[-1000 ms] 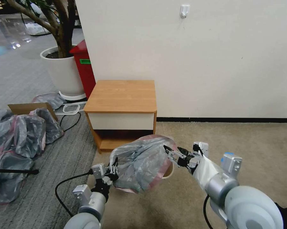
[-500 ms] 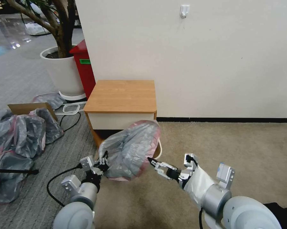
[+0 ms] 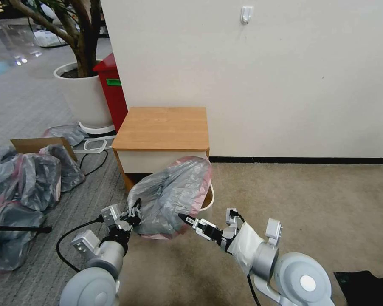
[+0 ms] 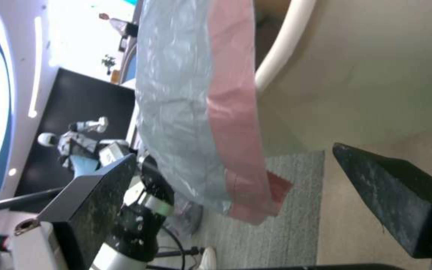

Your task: Pick up the garbage bag from the table and place it over the trash can.

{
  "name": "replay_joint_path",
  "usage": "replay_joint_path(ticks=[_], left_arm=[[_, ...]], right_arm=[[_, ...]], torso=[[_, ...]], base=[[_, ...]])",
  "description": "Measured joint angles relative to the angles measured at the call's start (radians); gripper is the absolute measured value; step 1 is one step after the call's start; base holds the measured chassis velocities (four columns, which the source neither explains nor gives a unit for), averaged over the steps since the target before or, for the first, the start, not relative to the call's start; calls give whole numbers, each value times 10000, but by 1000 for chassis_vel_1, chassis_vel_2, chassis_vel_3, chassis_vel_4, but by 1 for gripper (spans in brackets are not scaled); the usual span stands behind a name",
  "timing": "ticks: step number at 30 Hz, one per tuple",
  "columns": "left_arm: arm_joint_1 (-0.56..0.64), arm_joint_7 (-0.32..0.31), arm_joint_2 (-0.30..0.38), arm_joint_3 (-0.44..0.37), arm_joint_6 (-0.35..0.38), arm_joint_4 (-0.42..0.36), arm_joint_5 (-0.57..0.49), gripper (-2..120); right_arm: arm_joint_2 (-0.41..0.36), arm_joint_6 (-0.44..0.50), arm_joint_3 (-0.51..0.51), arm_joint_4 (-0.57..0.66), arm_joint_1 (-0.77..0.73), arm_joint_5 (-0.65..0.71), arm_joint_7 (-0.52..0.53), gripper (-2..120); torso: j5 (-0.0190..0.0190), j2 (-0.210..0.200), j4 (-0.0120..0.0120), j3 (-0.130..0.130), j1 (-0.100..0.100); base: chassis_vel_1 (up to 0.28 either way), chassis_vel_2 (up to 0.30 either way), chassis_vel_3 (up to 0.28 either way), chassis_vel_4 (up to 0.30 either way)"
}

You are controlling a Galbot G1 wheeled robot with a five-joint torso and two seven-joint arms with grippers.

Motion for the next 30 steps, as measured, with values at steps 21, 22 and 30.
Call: replay_joint_path(ticks=[21, 22, 30], left_arm=[[-243, -594, 49, 61, 401, 210, -1183, 7], [-252, -650, 61, 66, 438, 220, -1226, 7], [-331, -818, 151, 72, 549, 322, -1322, 7]], right_arm=[[708, 132, -293, -426, 62, -950, -762, 36], [743, 175, -326, -435, 67, -1011, -765, 30], [816, 274, -382, -423, 20, -1283, -776, 1]], torso=[[0, 0, 0, 1, 0], [1, 0, 0, 0, 0], [2, 0, 0, 0, 0]], base=[[0, 0, 0, 0], [0, 0, 0, 0], [0, 0, 0, 0]])
